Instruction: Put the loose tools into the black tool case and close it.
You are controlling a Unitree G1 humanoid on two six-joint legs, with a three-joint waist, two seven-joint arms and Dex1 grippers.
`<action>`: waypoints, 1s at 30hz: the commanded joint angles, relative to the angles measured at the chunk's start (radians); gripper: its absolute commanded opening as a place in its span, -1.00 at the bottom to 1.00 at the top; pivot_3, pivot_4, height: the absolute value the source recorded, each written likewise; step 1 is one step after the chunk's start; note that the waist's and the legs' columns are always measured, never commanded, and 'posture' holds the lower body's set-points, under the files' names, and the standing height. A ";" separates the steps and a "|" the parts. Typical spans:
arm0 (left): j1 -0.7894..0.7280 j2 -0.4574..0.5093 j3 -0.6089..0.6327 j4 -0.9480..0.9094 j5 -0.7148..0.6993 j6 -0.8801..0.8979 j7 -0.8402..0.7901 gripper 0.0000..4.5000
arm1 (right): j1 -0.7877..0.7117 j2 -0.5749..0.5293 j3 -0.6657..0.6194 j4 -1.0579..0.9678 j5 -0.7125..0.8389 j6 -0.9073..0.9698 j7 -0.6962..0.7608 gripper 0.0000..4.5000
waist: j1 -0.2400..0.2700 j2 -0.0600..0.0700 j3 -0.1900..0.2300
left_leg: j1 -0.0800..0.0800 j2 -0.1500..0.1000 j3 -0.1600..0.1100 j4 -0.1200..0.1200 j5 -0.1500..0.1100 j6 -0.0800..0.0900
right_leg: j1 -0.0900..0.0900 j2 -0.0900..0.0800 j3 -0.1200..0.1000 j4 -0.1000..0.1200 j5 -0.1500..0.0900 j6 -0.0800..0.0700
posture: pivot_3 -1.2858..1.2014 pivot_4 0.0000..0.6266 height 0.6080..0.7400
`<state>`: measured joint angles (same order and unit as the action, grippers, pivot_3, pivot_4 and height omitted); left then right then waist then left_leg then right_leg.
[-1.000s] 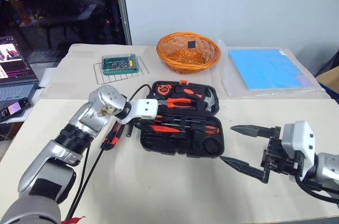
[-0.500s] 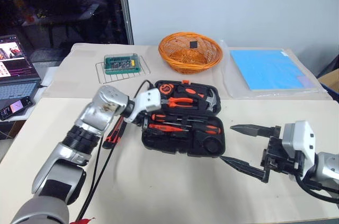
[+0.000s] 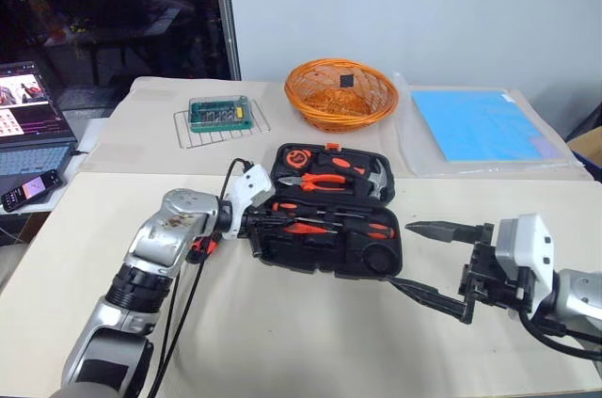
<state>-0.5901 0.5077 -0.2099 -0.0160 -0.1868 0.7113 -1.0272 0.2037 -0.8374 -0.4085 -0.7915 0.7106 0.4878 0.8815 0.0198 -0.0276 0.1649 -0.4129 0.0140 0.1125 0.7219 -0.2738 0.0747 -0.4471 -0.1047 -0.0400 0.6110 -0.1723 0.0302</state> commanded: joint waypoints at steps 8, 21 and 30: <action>-0.014 -0.039 -0.034 0.032 0.013 -0.022 0.085 -0.97 | 0.001 -0.006 -0.021 -0.025 0.013 -0.008 -0.019 1.00 | -0.004 0.001 0.000 | 0.009 0.000 0.000 -0.002 0.000 0.000 | 0.008 -0.001 0.000 -0.001 -0.003 -0.002 | 0.03 -0.52 1.00; 0.253 -0.052 0.529 -0.451 -0.215 0.267 0.468 0.16 | -0.053 0.011 0.017 0.011 0.031 -0.038 -0.002 1.00 | -0.011 0.000 0.000 | 0.011 0.000 -0.001 -0.007 0.000 -0.001 | 0.007 -0.003 0.000 -0.001 0.000 0.002 | 0.03 -0.52 1.00; 0.441 0.029 0.400 -0.478 -0.154 0.358 0.566 0.95 | -0.134 0.015 0.073 0.069 0.025 -0.050 0.029 1.00 | 0.009 -0.001 0.001 | 0.012 0.000 0.000 -0.007 -0.003 -0.010 | 0.008 -0.004 -0.001 -0.001 -0.003 -0.003 | 0.03 -0.52 1.00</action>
<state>-0.1467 0.5261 0.2081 -0.5013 -0.3559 1.0782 -0.4797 0.0862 -0.8223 -0.3247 -0.7190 0.7294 0.4629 0.9059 0.0285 -0.0285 0.1655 -0.4007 0.0138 0.1124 0.7149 -0.2772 0.0649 -0.4391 -0.1088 -0.0407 0.6100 -0.1758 0.0268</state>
